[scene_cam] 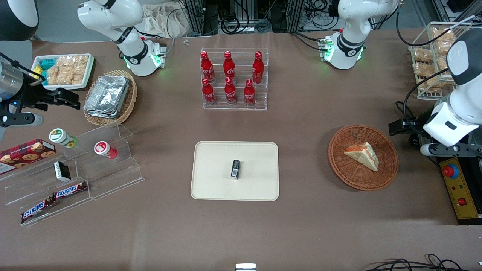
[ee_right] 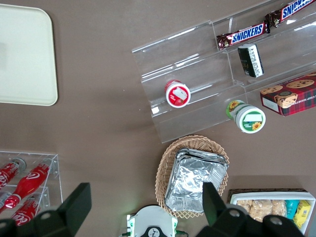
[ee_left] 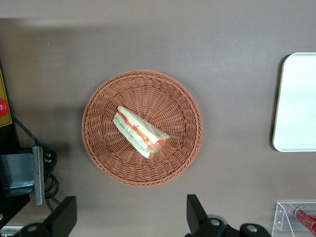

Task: Place sandwich from basket to tray
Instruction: 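Lower the open left gripper over the wrapped sandwich in the basket, then close the left gripper on the sandwich wedge, then lift the sandwich and carry it over the white tray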

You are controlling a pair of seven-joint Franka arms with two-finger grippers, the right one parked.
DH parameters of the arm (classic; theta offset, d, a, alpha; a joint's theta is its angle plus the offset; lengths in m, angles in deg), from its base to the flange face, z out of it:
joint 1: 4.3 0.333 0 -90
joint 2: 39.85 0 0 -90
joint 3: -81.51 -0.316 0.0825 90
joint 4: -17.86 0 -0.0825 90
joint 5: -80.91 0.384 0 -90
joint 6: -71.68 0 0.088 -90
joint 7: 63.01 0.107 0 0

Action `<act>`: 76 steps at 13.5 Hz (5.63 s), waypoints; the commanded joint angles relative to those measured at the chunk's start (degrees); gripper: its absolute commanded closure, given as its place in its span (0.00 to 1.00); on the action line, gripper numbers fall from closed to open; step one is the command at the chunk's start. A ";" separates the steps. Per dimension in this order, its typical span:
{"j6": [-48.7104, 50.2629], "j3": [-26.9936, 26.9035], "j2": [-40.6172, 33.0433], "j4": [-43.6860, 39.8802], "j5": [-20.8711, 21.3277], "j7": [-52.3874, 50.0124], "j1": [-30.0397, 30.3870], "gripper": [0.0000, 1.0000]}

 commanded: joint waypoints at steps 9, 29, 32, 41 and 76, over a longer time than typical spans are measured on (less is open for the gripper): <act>-8.42 0.22 1.42 7.44 0.88 -15.58 -0.25 0.00; -35.61 -0.65 7.12 28.66 5.54 -53.73 0.19 0.00; -36.40 -1.62 8.70 29.00 5.63 -53.73 0.19 0.00; -41.06 -2.50 13.19 28.92 6.68 -54.25 0.19 0.12; -21.36 17.54 35.49 -13.80 14.31 -38.70 -17.74 1.00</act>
